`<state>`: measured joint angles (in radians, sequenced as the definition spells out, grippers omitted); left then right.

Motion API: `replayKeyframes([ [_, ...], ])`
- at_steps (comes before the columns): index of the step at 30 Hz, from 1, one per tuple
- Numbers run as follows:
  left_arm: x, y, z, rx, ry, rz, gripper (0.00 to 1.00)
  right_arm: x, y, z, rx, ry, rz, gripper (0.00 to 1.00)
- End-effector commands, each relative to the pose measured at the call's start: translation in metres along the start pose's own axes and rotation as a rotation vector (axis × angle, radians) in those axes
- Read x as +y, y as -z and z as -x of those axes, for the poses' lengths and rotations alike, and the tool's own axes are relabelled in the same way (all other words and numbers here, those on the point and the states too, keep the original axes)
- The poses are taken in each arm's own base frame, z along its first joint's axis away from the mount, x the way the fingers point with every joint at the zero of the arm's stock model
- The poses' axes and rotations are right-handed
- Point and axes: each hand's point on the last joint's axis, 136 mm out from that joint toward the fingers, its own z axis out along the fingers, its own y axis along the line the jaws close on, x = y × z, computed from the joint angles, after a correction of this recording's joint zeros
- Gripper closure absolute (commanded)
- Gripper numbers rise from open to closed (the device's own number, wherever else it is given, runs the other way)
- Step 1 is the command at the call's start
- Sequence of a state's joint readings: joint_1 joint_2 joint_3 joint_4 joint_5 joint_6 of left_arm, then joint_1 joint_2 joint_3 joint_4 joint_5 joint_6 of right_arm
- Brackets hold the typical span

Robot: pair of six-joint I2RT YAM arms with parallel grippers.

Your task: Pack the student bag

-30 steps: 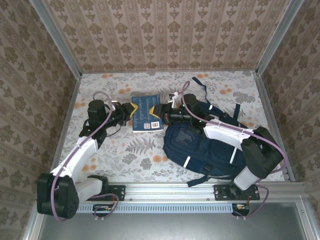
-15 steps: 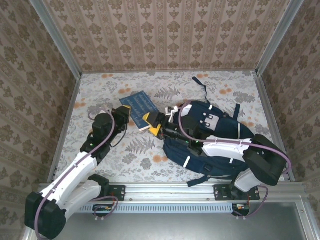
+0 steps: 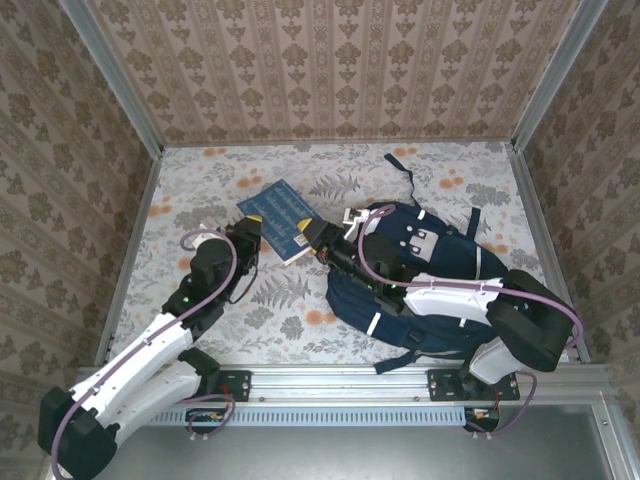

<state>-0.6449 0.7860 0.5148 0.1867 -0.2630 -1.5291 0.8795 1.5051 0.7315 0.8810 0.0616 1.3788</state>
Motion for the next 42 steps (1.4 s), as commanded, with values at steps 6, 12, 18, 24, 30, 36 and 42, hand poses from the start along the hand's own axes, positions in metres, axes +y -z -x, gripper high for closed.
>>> replayKeyframes([
  [6,-0.003,0.005,-0.006,0.017,-0.125,0.004,0.76,0.008,0.009,0.030,-0.088,0.111,-0.101,1.00],
  [12,-0.009,0.014,-0.004,0.041,-0.330,0.051,0.46,0.004,0.045,0.064,-0.114,0.227,-0.283,1.00],
  [18,-0.020,0.009,-0.017,0.135,-0.511,0.081,0.39,-0.014,0.104,0.117,-0.185,0.303,-0.442,1.00],
  [24,-0.012,-0.022,-0.078,0.395,-0.656,0.124,0.37,-0.020,0.182,0.171,-0.323,0.417,-0.640,1.00],
  [30,-0.005,-0.048,-0.169,0.712,-0.792,0.095,0.36,-0.026,0.246,0.202,-0.415,0.459,-0.828,1.00],
  [36,-0.003,-0.063,-0.260,0.984,-0.870,0.045,0.35,-0.043,0.294,0.216,-0.528,0.417,-0.960,1.00],
  [42,0.012,-0.080,-0.317,1.155,-0.865,0.054,0.35,-0.039,0.321,0.221,-0.607,0.442,-1.014,1.00],
])
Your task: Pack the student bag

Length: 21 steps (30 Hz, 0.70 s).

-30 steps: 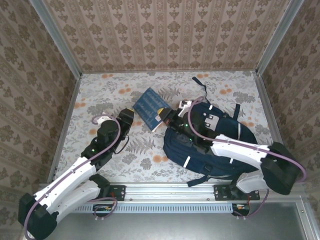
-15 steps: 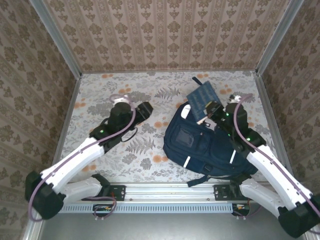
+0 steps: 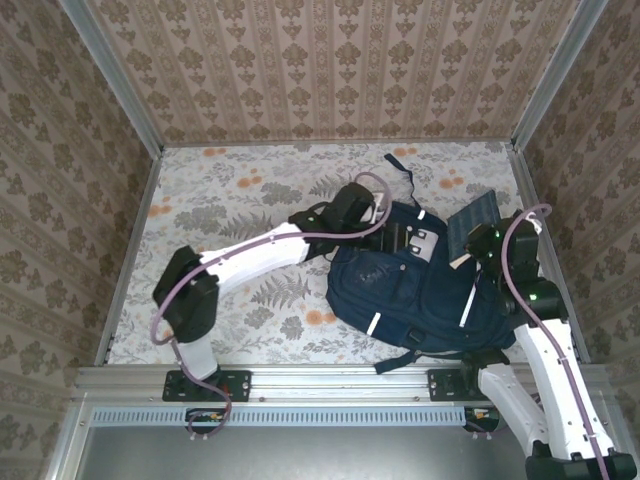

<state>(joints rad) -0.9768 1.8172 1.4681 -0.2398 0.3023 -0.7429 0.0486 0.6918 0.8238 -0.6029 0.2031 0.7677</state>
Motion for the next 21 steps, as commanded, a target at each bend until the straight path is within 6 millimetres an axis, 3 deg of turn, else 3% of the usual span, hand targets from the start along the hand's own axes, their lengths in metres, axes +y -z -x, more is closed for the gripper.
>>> replayKeyframes([
  [1,-0.018,-0.019,-0.016,0.129,-0.050,-0.056,0.35,-0.015,0.013,0.012,-0.069,0.039,-0.063,1.00],
  [7,-0.052,-0.064,-0.036,0.279,-0.057,-0.156,0.41,-0.035,0.034,0.033,-0.201,0.077,-0.141,1.00],
  [14,-0.108,-0.092,-0.059,0.354,-0.110,-0.292,0.47,-0.082,0.065,0.058,-0.397,0.004,-0.381,1.00],
  [17,-0.122,-0.106,-0.065,0.383,-0.067,-0.358,0.51,-0.081,0.069,0.064,-0.431,-0.006,-0.380,1.00],
  [21,-0.124,-0.122,-0.072,0.413,-0.041,-0.358,0.54,-0.077,0.071,0.070,-0.445,-0.008,-0.377,1.00],
])
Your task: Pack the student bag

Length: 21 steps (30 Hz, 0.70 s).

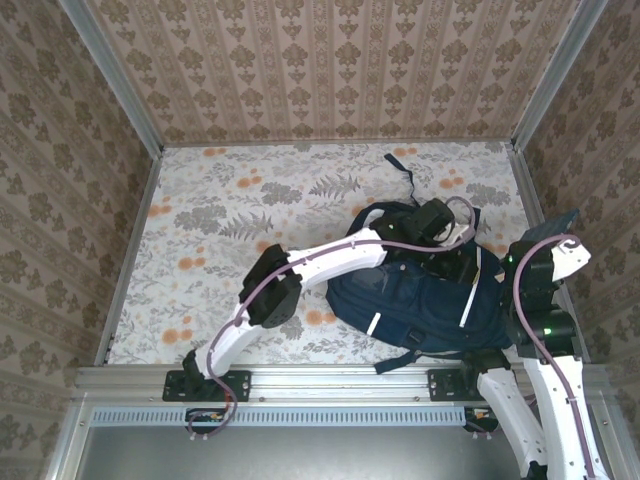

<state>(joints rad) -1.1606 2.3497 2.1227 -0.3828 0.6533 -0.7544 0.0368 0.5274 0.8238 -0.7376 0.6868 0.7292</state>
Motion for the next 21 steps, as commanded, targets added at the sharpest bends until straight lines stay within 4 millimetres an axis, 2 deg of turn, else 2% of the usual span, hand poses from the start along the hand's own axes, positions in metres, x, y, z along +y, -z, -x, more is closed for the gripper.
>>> replayKeyframes([
  [1,0.002,-0.012,0.000,0.034,0.053,-0.038,0.54,-0.004,0.005,0.023,-0.086,-0.036,-0.037,1.00],
  [8,0.012,-0.027,0.000,0.037,0.102,-0.037,0.54,0.003,0.006,0.025,-0.079,-0.049,-0.002,1.00],
  [15,0.006,-0.040,0.002,0.044,0.097,-0.046,0.58,0.007,0.003,0.016,-0.049,-0.053,0.030,1.00],
  [21,0.029,-0.050,-0.001,0.048,0.132,0.021,0.58,0.010,0.004,0.014,-0.034,-0.069,0.053,1.00],
])
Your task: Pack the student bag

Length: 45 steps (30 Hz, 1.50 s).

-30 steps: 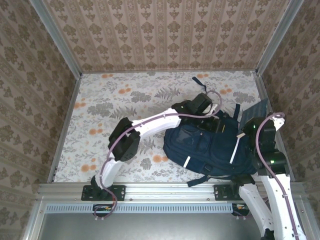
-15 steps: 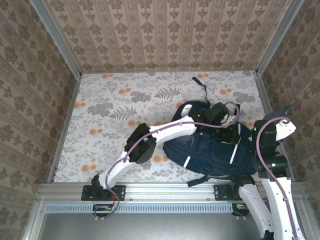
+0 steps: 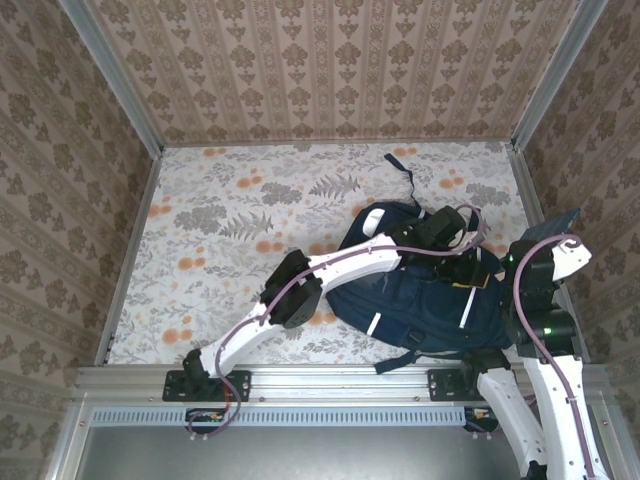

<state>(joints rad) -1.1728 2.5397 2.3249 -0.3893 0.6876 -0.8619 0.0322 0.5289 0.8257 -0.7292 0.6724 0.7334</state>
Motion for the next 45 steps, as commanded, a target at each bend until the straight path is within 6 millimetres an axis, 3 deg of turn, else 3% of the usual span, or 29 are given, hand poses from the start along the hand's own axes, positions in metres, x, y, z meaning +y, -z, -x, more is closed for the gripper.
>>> replayKeyframes([
  [1,0.018,-0.009,-0.006,0.019,0.041,0.067,0.58,0.008,0.005,0.013,-0.036,-0.062,0.046,1.00],
  [5,0.038,-0.011,-0.002,-0.004,0.037,0.155,0.61,0.008,0.004,0.009,-0.022,-0.073,0.053,1.00],
  [9,0.050,-0.008,0.001,-0.018,0.002,0.222,0.71,0.008,0.003,0.006,-0.014,-0.073,0.057,1.00],
  [14,0.048,-0.004,0.008,-0.032,-0.026,0.212,1.00,0.010,0.001,0.000,0.003,-0.078,0.069,1.00],
  [18,0.054,0.016,0.014,-0.033,-0.008,0.210,1.00,0.014,0.001,0.002,0.006,-0.065,0.082,1.00],
  [23,0.068,0.085,0.027,-0.136,0.025,0.199,1.00,0.026,0.003,0.007,0.015,-0.052,0.125,1.00],
  [27,0.061,0.148,0.033,-0.218,0.018,0.187,1.00,0.046,0.002,0.004,0.061,-0.034,0.197,1.00],
  [31,0.044,0.205,0.036,-0.259,-0.018,0.174,1.00,0.064,0.003,-0.004,0.128,-0.025,0.271,1.00],
  [37,0.008,0.284,0.026,-0.265,-0.128,0.189,1.00,0.104,0.022,-0.020,0.225,-0.019,0.528,0.95],
  [41,-0.017,0.331,0.017,-0.299,-0.183,0.139,1.00,0.130,0.038,-0.041,0.352,-0.016,0.696,0.99],
  [45,-0.036,0.365,0.008,-0.338,-0.223,0.054,1.00,0.154,0.056,-0.069,0.537,-0.054,0.855,1.00],
])
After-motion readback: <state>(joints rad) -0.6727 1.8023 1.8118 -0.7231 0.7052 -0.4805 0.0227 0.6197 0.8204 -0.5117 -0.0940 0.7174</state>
